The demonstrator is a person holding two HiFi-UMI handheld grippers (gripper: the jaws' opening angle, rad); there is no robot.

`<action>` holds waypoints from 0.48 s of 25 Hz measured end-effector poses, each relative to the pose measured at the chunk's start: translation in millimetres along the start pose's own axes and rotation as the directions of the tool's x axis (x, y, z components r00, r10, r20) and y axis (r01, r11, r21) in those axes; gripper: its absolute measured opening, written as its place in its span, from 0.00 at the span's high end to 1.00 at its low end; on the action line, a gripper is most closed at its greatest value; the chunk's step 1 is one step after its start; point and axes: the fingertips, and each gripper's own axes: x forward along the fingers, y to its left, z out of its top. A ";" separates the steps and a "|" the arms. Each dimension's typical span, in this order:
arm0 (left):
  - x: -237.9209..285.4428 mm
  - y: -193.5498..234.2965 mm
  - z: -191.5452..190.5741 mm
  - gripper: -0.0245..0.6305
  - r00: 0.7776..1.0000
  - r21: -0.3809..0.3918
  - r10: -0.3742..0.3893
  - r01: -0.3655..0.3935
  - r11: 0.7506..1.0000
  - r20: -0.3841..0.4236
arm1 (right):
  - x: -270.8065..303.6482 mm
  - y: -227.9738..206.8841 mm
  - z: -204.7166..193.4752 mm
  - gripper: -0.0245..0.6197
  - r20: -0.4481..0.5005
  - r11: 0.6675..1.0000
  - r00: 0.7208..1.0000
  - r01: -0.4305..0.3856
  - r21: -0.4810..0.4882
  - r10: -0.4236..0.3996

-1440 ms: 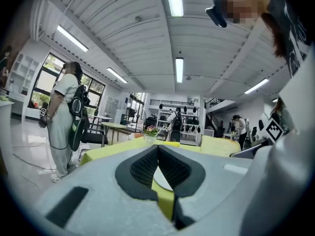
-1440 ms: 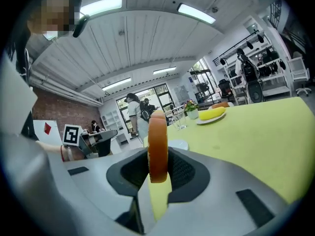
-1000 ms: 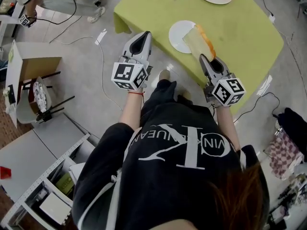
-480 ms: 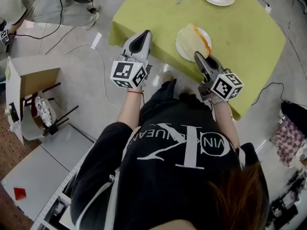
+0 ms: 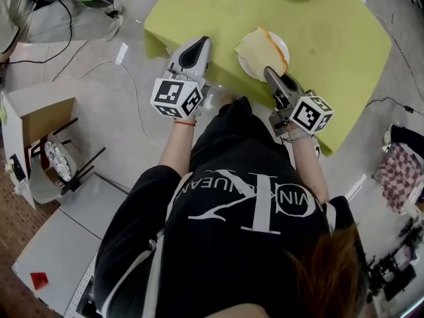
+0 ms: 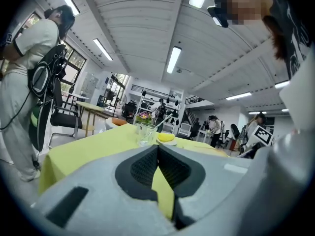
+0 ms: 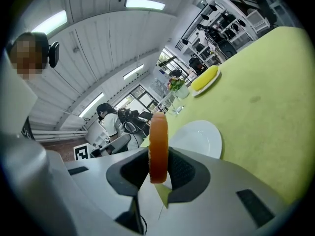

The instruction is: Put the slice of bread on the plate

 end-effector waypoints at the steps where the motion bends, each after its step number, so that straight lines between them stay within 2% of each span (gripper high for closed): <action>1: -1.7 1.5 -1.5 0.95 1.000 -0.007 0.002 -0.002 1.000 -0.003 | 0.8 0.3 -2.2 0.81 -0.011 1.000 1.000 0.008 -0.008 -0.008; 5: -1.2 3.5 -9.1 0.95 1.000 -0.026 0.017 -0.017 1.000 -0.020 | 0.9 -4.2 -10.5 0.79 -0.075 0.999 0.997 0.030 -0.017 -0.031; 8: 1.3 -1.8 -14.2 0.95 0.999 -0.035 0.017 -0.018 0.999 -0.029 | -0.5 -5.2 -14.4 0.71 -0.137 1.000 0.990 0.019 -0.022 -0.022; 12: 4.8 -9.7 -19.7 0.95 0.999 -0.028 0.005 -0.006 1.000 -0.038 | 1.3 -6.2 -21.7 0.61 -0.236 0.995 0.971 0.002 -0.103 -0.026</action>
